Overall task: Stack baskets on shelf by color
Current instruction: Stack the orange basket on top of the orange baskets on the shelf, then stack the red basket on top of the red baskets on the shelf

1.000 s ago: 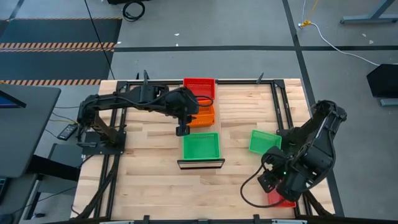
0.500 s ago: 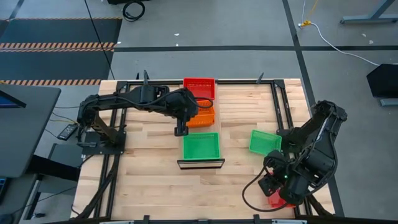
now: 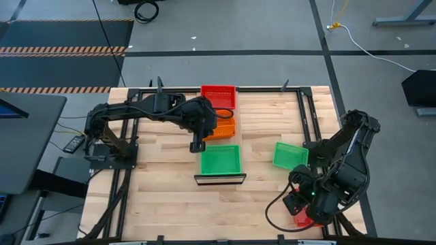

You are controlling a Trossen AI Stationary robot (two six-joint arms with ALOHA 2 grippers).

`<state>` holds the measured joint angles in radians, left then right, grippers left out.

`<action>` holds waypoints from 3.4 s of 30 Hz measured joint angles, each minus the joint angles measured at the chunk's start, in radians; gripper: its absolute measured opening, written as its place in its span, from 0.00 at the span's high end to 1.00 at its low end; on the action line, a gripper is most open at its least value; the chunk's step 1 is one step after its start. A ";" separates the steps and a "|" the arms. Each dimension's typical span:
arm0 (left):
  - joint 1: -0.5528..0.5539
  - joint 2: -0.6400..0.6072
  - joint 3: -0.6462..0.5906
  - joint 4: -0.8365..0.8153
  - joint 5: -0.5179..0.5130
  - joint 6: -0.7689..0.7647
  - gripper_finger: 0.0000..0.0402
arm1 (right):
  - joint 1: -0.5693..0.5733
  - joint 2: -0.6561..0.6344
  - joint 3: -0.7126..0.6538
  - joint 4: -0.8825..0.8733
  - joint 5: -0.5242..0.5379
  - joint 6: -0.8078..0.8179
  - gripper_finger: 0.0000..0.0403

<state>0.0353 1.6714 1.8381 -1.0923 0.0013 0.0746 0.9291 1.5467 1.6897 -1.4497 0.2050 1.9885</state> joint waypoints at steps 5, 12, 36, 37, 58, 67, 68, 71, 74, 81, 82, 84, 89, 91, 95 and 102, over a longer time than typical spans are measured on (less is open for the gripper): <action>0.001 0.021 0.000 -0.021 -0.045 0.021 0.83 | 0.000 0.000 0.000 -0.001 0.000 -0.001 0.52; -0.010 0.014 0.000 0.002 -0.131 0.018 0.75 | 0.009 0.001 0.000 0.014 0.001 -0.001 0.52; 0.074 0.062 0.000 -0.081 -0.045 0.096 0.67 | 0.017 0.001 0.001 0.023 0.037 0.010 0.52; 0.073 0.062 0.000 -0.081 -0.044 0.096 0.69 | 0.017 0.001 0.001 0.023 0.037 0.010 0.52; 0.073 0.062 0.000 -0.079 -0.037 0.094 0.89 | 0.017 0.001 0.001 0.019 0.037 0.006 0.52; 0.072 0.064 0.000 -0.078 -0.021 0.075 0.83 | 0.017 0.001 0.001 0.013 0.039 -0.001 0.52; 0.072 0.065 0.000 -0.077 -0.021 0.074 0.82 | 0.017 0.001 0.001 0.013 0.039 -0.001 0.52; 0.072 0.065 0.000 -0.058 -0.021 0.066 0.80 | 0.017 0.001 0.001 0.013 0.040 -0.002 0.52; 0.072 0.058 0.000 -0.046 -0.021 0.036 0.79 | 0.019 0.001 0.001 0.013 0.035 -0.001 0.52; 0.060 0.049 0.103 -0.103 -0.022 -0.007 0.77 | 0.044 0.005 -0.023 0.049 -0.086 0.132 0.52; 0.057 0.049 0.133 -0.121 -0.021 -0.007 0.78 | 0.044 0.005 -0.040 0.085 -0.096 0.136 0.52; 0.050 0.047 0.195 -0.134 -0.021 -0.012 0.79 | 0.040 0.006 -0.079 0.158 -0.102 0.136 0.52; 0.022 0.026 0.350 -0.122 0.022 -0.013 0.81 | 0.023 0.038 -0.214 0.283 -0.167 0.145 0.52; 0.009 0.007 0.393 -0.119 0.056 -0.013 0.82 | 0.024 0.052 -0.263 0.290 -0.250 0.165 0.52; -0.028 -0.029 0.424 -0.085 0.085 -0.038 0.85 | 0.032 0.071 -0.362 0.281 -0.387 0.213 0.52; -0.116 -0.075 0.425 -0.074 0.085 -0.139 0.87 | 0.045 0.071 -0.484 0.384 -0.344 0.237 0.52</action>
<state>-0.0803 1.5963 2.2627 -1.1663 0.0863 -0.0648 0.9737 1.6176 1.2060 -1.0660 -0.1390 2.2253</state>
